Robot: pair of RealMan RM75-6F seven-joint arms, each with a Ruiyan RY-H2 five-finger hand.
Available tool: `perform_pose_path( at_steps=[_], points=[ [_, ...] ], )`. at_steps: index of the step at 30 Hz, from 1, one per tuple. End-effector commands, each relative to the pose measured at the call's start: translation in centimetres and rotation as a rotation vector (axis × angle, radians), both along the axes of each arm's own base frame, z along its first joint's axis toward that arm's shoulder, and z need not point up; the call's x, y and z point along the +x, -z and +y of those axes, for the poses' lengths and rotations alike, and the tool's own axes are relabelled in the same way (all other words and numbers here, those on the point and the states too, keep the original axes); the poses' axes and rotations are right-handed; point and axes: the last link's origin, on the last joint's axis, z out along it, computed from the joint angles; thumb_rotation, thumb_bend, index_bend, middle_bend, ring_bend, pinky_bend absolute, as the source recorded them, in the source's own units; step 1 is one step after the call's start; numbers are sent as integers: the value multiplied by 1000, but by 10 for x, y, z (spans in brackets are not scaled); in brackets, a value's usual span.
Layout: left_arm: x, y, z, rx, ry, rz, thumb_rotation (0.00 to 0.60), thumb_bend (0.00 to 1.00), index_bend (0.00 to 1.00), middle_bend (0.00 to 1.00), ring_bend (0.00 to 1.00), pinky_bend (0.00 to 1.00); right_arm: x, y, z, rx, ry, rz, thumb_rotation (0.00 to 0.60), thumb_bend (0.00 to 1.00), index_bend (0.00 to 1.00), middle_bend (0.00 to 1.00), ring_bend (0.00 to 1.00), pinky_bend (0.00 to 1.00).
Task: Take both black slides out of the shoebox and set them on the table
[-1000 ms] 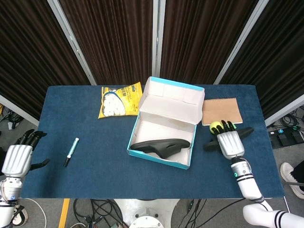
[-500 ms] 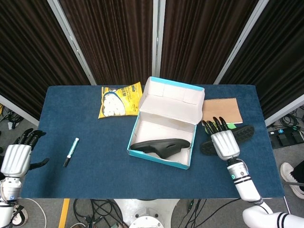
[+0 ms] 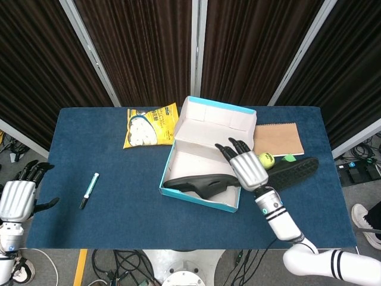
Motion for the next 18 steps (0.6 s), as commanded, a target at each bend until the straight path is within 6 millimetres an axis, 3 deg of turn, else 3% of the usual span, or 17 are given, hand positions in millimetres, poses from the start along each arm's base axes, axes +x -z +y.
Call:
perform_pose_path(
  at_steps=[1,8,18],
  points=[
    [-2,-3,-1,2,-8,-13,600,70,230,205,114,319,29,27,-7,151,16,46,600,0,77,213,54,162],
    [-5,-7,0,8,-8,-14,600,70,230,204,114,319,44,44,-8,229,36,144,600,0,28,163,10,119],
    [-8,-7,-1,12,-13,-21,600,70,230,204,114,319,47,67,-8,291,83,243,600,0,27,169,10,119]
  ],
)
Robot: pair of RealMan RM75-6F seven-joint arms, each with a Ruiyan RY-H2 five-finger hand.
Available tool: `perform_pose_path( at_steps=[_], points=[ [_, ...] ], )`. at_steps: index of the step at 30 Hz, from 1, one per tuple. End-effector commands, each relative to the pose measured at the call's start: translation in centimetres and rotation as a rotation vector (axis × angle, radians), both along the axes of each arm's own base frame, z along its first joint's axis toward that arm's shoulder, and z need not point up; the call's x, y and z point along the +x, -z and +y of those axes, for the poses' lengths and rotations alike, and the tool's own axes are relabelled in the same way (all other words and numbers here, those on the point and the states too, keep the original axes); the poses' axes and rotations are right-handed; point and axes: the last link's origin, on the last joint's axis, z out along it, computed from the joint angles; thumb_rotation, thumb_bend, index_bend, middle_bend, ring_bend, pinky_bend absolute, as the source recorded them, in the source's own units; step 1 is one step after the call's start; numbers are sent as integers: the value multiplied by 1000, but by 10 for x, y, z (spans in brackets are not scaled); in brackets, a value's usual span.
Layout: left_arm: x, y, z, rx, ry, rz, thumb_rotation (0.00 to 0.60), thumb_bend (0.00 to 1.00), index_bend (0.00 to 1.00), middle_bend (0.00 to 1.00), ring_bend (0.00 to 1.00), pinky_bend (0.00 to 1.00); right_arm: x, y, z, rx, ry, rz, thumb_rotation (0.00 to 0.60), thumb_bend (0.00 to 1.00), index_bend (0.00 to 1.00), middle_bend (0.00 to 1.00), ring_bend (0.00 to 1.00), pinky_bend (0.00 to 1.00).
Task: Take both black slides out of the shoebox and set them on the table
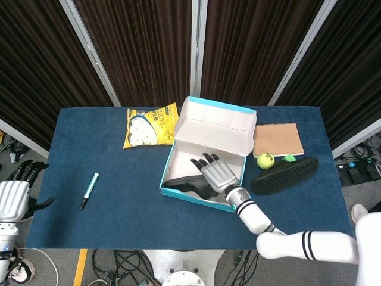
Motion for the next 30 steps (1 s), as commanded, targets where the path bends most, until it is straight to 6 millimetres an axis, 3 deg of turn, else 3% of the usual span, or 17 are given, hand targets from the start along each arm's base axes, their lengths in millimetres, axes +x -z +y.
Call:
perform_pose_path(
  at_steps=[1,8,15,17,21,24,30],
  points=[
    [-1,0,-1,2,-2,-2,600,70,230,205,113,319,0,10,0,18,2,41,600,0,27,173,12,119],
    [-4,0,-2,7,-8,-4,600,70,230,204,114,319,5,26,-7,29,13,71,600,0,45,226,55,166],
    [-7,-2,-3,10,-14,-1,600,70,230,205,113,319,8,34,-12,1,3,68,600,38,282,439,279,483],
    [-7,-2,-3,10,-16,-3,600,70,230,204,114,319,8,35,-13,-9,-2,68,600,71,337,470,322,530],
    [-8,-1,-3,8,-17,-2,600,70,230,205,114,319,8,36,-14,-32,-7,57,600,156,546,539,435,644],
    [-8,-2,-3,11,-16,-3,600,70,230,205,114,319,8,33,-14,-51,-13,46,600,227,637,582,490,699],
    [-7,-1,-3,9,-12,-1,600,70,230,205,114,319,15,17,-15,-118,-37,-42,600,319,689,617,525,731]
  ],
)
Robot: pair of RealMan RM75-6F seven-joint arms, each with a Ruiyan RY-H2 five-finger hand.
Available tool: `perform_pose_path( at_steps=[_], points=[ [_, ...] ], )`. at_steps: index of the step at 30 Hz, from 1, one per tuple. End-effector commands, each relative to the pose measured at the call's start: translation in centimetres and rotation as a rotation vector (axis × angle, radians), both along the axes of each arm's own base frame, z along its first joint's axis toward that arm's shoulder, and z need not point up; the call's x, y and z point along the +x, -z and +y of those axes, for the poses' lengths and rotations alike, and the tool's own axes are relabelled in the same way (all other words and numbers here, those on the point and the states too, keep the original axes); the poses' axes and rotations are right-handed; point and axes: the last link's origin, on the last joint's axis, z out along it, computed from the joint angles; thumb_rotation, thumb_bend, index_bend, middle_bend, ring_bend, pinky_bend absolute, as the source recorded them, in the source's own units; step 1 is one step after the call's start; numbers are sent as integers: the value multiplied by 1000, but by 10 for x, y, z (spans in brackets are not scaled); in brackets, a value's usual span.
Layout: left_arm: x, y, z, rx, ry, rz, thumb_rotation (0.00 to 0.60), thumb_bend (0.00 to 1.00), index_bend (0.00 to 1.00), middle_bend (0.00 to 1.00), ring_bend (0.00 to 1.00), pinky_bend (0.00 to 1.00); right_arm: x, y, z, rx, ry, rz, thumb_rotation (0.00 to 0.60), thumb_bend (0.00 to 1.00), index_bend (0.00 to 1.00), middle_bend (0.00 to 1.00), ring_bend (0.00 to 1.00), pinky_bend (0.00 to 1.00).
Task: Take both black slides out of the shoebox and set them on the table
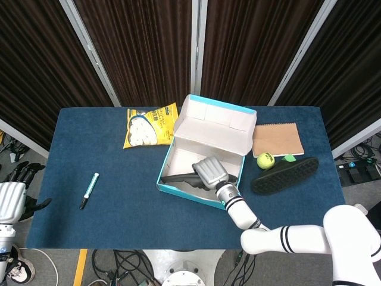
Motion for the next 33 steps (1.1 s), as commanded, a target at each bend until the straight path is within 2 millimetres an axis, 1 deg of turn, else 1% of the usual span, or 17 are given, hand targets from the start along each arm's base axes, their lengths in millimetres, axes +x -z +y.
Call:
perform_pose_path(
  at_steps=[1,8,13,16,20,25,29,33],
  points=[
    [1,0,0,-1,1,0,600,70,230,205,114,319,4,-12,0,-46,-19,-62,600,326,693,621,530,735],
    [3,1,1,-7,4,5,600,70,230,205,114,319,9,-42,1,-162,-96,-182,600,340,699,626,534,740],
    [5,2,1,-9,8,6,600,70,229,205,113,319,6,-55,2,-200,-121,-203,600,340,704,629,534,741],
    [6,3,1,-12,8,6,600,70,230,204,114,319,7,-67,9,-225,-153,-221,600,339,704,629,534,741],
    [8,3,4,-16,15,10,600,70,230,204,114,319,3,-91,25,-244,-165,-229,600,337,704,629,534,741],
    [14,5,7,-17,32,11,600,70,230,204,114,319,-12,-125,48,-261,-149,-190,600,336,704,629,534,741],
    [19,7,7,-24,41,16,600,70,230,205,113,319,-36,-148,63,-261,-88,-148,600,333,704,629,534,741],
    [23,8,8,-28,49,21,600,70,230,204,114,319,-61,-161,71,-231,-14,-109,600,333,704,629,534,741]
  ],
)
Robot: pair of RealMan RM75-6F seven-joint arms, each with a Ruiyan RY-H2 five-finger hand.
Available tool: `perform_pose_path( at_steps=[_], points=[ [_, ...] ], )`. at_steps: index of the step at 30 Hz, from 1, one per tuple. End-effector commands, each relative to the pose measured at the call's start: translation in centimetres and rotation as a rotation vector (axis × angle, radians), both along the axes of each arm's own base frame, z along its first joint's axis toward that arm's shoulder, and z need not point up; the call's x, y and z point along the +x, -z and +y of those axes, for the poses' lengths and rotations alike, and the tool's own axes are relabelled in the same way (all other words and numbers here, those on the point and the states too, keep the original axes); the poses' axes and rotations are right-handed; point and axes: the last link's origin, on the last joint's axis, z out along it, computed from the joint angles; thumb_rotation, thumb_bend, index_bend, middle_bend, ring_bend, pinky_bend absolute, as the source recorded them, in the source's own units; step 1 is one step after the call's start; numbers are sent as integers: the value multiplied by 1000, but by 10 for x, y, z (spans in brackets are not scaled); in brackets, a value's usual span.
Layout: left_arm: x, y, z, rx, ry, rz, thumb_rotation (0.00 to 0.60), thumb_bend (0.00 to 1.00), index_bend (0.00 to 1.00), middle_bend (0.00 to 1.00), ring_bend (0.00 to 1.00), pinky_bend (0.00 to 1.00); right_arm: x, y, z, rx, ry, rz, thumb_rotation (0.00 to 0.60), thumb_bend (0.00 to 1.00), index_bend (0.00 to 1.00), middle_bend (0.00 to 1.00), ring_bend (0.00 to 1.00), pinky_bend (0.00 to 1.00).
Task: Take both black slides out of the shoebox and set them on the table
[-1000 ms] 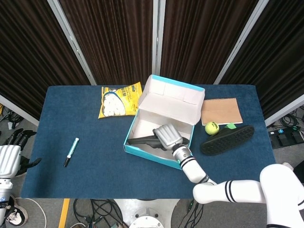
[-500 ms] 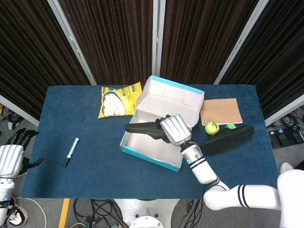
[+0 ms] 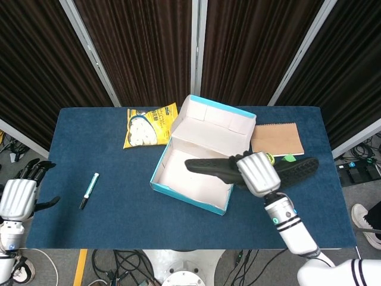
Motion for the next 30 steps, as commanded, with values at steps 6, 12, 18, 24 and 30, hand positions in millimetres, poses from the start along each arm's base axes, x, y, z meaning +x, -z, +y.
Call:
perform_pose_path(
  at_steps=[6,12,18,24,30],
  points=[
    [5,3,2,-9,5,9,600,71,230,205,113,319,-50,-22,31,110,137,66,600,336,704,629,534,741],
    [6,8,3,-21,6,8,600,70,230,205,114,319,-79,-28,43,171,214,113,600,339,705,629,534,741],
    [8,11,3,-26,11,10,600,70,230,205,114,319,-98,-21,45,257,278,142,600,339,705,629,534,741],
    [7,13,2,-31,3,20,600,70,230,204,114,319,-113,-8,36,251,288,185,600,333,706,629,534,740],
    [7,15,2,-36,2,21,600,70,230,204,114,319,-121,6,23,233,287,192,600,325,701,621,534,728]
  ],
)
